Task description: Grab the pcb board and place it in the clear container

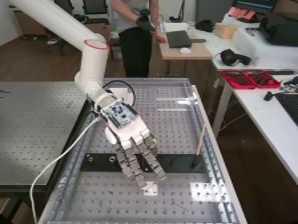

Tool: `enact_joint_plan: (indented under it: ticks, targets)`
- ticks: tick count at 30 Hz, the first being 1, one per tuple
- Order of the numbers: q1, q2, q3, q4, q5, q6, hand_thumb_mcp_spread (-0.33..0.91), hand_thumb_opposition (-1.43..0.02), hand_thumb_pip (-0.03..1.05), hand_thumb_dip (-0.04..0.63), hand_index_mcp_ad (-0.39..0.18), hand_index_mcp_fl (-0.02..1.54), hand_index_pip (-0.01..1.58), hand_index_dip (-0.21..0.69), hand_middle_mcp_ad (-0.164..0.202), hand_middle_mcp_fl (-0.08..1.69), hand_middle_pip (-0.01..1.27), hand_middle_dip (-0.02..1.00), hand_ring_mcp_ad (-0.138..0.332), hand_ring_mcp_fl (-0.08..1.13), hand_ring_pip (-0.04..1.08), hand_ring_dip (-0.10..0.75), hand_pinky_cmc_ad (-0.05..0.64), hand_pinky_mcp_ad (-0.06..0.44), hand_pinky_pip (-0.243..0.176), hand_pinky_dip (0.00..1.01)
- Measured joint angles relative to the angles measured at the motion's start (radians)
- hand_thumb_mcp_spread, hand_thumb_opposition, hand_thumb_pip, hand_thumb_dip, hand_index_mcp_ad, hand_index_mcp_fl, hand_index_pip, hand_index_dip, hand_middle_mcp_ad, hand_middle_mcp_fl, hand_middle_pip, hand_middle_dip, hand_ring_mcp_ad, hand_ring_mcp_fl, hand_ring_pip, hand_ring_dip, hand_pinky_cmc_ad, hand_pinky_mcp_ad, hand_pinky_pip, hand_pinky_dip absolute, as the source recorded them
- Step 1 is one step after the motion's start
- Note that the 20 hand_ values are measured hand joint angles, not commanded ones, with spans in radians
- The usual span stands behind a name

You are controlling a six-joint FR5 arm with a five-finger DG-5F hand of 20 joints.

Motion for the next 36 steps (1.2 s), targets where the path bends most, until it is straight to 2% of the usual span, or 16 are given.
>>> enact_joint_plan:
  ticks: [6,12,14,22,31,36]
  targets:
    - [0.006,-0.006,-0.007,0.072,0.037,-0.084,0.33,-0.82,0.64,0.211,0.072,0.0,1.56,0.213,0.094,-0.01,0.13,0.12,0.265,0.0,0.1,-0.021,0.314,0.218,-0.127,0.72]
    - [0.009,-0.004,-0.019,0.129,0.055,-0.123,0.33,-0.83,0.65,0.211,0.073,0.0,1.56,0.213,0.094,-0.01,0.13,0.12,0.265,0.0,0.12,-0.021,0.312,0.22,-0.126,0.77]
    - [0.008,-0.004,-0.021,0.129,0.056,-0.118,0.33,-0.83,0.65,0.211,0.073,0.0,1.56,0.213,0.094,-0.01,0.13,0.12,0.265,0.0,0.12,-0.021,0.316,0.22,-0.126,0.78]
    - [-0.005,-0.007,-0.021,0.069,0.035,-0.038,0.33,-0.83,0.65,0.222,0.073,0.0,1.54,0.185,0.094,-0.01,0.13,0.12,0.264,0.0,0.13,-0.021,0.328,0.22,-0.126,0.78]
    - [-0.016,-0.004,-0.04,0.098,0.002,-0.046,0.33,-0.83,0.65,0.222,0.073,0.01,1.51,0.141,0.094,-0.01,0.13,0.13,0.265,0.0,0.13,-0.021,0.328,0.216,-0.126,0.78]
    - [-0.018,-0.014,-0.035,0.082,-0.002,-0.031,0.33,-0.83,0.65,0.22,0.073,0.0,1.51,0.124,0.094,-0.01,0.13,0.12,0.264,0.0,0.12,-0.021,0.328,0.216,-0.126,0.78]
